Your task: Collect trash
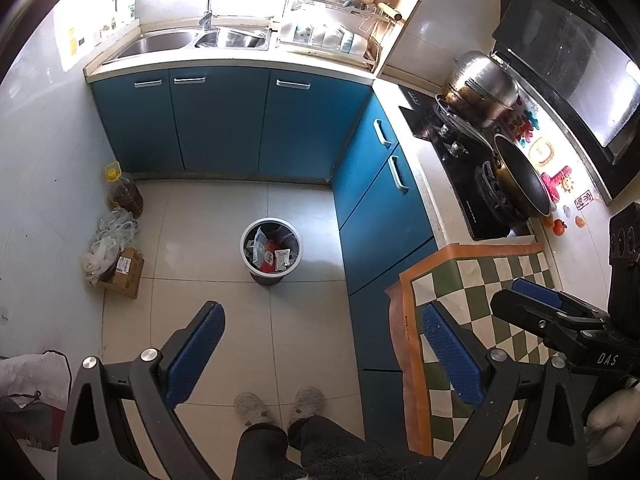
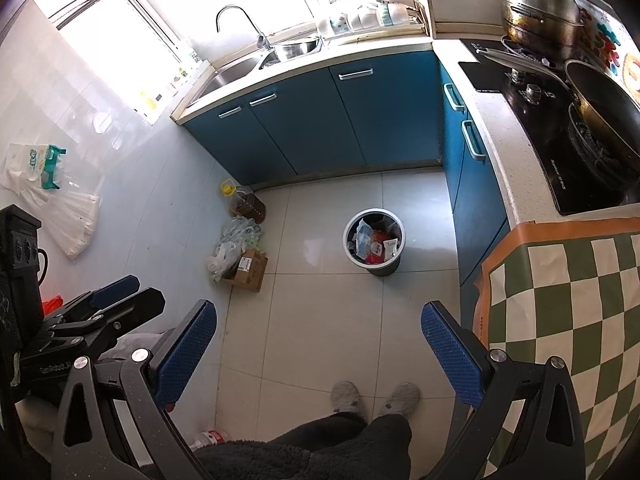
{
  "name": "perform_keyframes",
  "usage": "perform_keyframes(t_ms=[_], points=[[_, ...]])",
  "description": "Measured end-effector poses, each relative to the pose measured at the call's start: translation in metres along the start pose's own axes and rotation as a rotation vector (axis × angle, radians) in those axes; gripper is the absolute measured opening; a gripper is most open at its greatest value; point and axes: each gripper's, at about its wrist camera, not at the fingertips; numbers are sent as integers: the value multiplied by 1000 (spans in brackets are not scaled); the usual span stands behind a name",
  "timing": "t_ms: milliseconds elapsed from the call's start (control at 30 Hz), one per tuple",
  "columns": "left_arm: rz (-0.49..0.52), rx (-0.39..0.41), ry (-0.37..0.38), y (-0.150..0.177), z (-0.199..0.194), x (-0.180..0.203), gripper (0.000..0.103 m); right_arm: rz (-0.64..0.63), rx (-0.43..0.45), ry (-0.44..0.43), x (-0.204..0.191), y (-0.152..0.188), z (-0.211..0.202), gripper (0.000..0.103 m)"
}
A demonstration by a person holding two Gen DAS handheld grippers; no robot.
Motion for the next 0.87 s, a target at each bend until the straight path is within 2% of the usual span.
perform_keyframes(t_ms=[867], points=[[5, -3, 5, -3, 1, 8, 101, 12, 16, 7, -2, -3, -3, 103]])
Point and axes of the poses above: each gripper's, at about its wrist camera, not at the fingertips, and z roughly the way its jaws point, x to its right, y to its underside, and after that the axes turned 10 degrees about -y, right-handed
